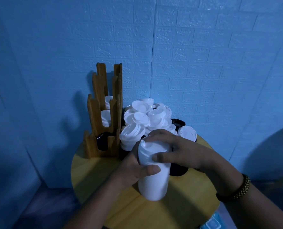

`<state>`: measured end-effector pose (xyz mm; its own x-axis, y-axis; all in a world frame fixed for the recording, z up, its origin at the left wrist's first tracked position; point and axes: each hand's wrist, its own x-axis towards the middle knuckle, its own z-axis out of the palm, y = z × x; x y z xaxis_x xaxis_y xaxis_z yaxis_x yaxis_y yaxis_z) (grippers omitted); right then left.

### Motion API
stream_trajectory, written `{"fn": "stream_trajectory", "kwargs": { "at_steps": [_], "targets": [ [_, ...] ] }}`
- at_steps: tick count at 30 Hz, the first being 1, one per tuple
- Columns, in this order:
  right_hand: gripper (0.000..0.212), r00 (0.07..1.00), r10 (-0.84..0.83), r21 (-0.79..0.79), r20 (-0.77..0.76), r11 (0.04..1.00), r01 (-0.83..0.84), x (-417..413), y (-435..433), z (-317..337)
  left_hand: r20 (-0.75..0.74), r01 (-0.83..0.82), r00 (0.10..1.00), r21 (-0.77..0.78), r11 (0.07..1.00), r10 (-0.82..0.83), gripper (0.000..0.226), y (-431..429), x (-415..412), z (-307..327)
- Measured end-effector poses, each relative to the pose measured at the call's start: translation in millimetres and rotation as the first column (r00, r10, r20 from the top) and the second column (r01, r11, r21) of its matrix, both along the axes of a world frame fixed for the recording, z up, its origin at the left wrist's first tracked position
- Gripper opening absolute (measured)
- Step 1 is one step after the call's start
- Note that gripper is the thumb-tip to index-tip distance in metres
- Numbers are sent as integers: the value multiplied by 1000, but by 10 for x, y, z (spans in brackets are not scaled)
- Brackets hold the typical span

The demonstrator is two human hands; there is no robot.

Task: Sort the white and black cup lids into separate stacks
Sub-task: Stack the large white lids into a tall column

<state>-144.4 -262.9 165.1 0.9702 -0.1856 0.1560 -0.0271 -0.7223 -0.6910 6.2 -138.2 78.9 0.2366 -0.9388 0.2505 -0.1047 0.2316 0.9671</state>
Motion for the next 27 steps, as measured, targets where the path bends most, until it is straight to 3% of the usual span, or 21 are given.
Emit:
{"fn": "stream_trajectory", "kwargs": {
  "at_steps": [2,7,14,21,23,25,27],
  "targets": [
    [46,999,-13,-6,33,1000,13,17,25,-56,9,-9,1000,-4,1000,9,64,2,1,-16],
    [53,966,-192,28,175,981,190,41,180,-253,35,-288,957,5,958,288,87,-65,-71,-187],
    [62,971,-173,34,163,985,170,103,185,-228,44,-195,980,28,980,194,85,-8,62,-101],
    [56,942,-246,51,227,969,240,224,268,-283,111,-368,923,-24,929,368,92,-8,32,-161],
    [59,956,-214,56,199,977,207,227,258,-249,138,-346,928,-22,938,345,85,39,52,-134],
    [55,981,-148,125,129,983,131,231,221,-183,157,-284,946,-17,959,283,75,103,97,-69],
    [36,981,-147,299,131,949,102,286,165,-110,132,-240,962,-19,971,240,78,162,169,-14]
  ]
}}
